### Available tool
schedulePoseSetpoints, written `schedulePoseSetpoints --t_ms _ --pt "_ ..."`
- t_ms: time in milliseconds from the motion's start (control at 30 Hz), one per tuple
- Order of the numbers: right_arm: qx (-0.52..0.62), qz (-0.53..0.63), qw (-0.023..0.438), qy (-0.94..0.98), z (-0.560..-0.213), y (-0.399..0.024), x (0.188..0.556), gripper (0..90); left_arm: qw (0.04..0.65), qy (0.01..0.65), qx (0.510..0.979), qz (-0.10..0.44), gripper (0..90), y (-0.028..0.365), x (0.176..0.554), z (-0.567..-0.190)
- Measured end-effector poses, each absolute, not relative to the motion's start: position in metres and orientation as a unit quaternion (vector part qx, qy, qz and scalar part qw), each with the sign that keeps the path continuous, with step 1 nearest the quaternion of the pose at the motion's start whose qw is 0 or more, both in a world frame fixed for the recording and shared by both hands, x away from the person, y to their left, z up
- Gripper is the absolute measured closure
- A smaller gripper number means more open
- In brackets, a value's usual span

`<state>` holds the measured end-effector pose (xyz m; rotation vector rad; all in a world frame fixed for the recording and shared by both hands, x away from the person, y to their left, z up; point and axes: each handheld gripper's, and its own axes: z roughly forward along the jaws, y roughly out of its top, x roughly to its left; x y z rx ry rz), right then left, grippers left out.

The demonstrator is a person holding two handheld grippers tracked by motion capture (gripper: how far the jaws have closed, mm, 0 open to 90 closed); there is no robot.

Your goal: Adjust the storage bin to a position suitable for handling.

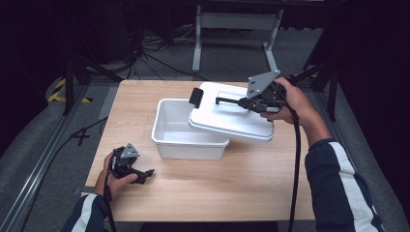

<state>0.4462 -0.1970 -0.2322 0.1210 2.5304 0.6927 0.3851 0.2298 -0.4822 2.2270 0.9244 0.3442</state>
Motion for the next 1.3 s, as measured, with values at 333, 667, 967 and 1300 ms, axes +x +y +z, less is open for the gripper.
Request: schedulePoseSetpoints --t_ms 333,667,967,1300 --pt "0.055 0.261 0.261 0.928 -0.233 -0.224 0.444 84.9 0.346 0.356 0.858 0.132 0.1 0.230 0.385 -0.482" --pt "0.078 0.265 0.265 0.924 -0.234 -0.251 0.441 84.9 0.346 0.356 0.858 0.133 0.1 0.230 0.385 -0.482" --pt "0.098 0.267 0.268 0.920 -0.237 -0.276 0.439 84.9 0.346 0.356 0.858 0.133 0.1 0.230 0.385 -0.482" --pt "0.118 0.273 0.271 0.915 -0.243 -0.299 0.436 84.9 0.345 0.356 0.858 0.133 0.1 0.230 0.385 -0.482"
